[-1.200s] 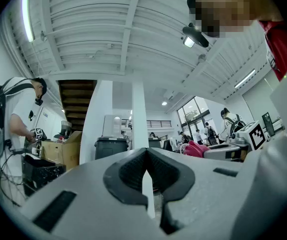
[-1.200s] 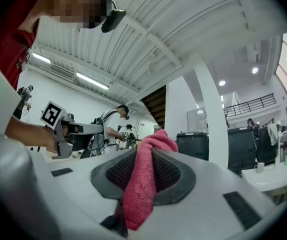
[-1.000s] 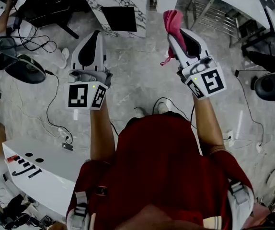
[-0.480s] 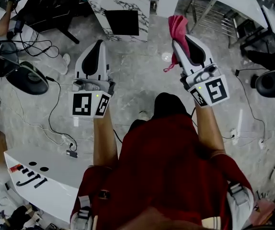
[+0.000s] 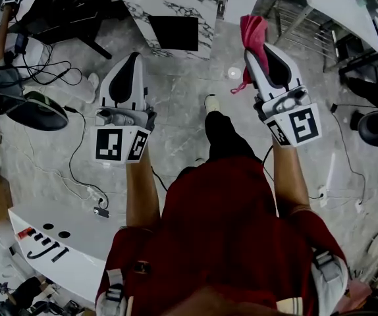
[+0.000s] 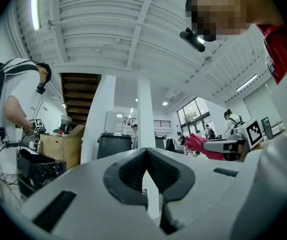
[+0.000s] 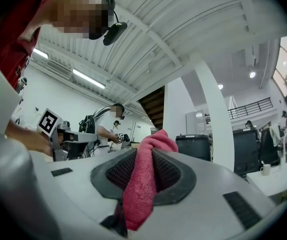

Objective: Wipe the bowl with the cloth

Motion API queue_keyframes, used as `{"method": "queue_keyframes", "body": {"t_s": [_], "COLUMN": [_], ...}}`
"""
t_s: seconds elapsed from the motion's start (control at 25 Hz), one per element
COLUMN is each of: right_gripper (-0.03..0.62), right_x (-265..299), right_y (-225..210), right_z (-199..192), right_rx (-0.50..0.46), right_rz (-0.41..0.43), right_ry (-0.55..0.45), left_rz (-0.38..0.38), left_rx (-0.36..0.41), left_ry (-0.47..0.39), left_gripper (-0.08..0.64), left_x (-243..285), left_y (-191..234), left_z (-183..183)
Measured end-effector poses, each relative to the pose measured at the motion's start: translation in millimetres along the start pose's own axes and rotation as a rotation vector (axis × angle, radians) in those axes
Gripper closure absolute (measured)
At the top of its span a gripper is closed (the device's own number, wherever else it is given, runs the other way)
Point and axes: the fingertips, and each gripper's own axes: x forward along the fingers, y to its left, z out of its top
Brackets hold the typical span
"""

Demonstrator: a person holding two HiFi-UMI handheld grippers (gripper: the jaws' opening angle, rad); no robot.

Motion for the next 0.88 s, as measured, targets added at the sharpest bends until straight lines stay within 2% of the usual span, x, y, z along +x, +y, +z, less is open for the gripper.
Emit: {"method": "queue_keyframes", "body": {"t_s": [0.36, 0.6, 0.88], "right_gripper": [0.503, 0.503, 0.503], "right_x": [121, 197, 260], "right_y": [-109, -184, -231], "right_z": [-40, -60, -82], "right_rx": [-0.039, -0.007, 0.007], "right_rz": [0.058, 0.104, 0.138], "right_ry": [-0.033, -0.042, -0.039], "left_rz": [0.031, 0.063, 0.080], "left_rx": [0.047, 0.065, 0.069], "left_ry": [0.033, 0.059, 0.082], "left_gripper": [0.554, 0.554, 0.554], "left_x": [153, 253, 320], "left_y": [64, 101, 135], "left_z": [-28, -43, -65]}}
